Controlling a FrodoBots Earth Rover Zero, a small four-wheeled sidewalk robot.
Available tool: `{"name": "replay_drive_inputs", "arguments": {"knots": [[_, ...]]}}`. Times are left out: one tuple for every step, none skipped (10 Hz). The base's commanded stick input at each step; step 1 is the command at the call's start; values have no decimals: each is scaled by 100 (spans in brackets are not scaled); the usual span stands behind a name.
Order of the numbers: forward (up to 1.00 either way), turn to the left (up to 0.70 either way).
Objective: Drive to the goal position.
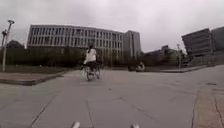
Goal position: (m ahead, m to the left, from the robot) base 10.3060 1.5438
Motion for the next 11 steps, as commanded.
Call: {"name": "replay_drive_inputs", "arguments": {"knots": [[70,0],[70,0],[70,0],[70,0],[70,0],[70,0],[70,0],[70,0],[70,0],[70,0],[70,0]]}}
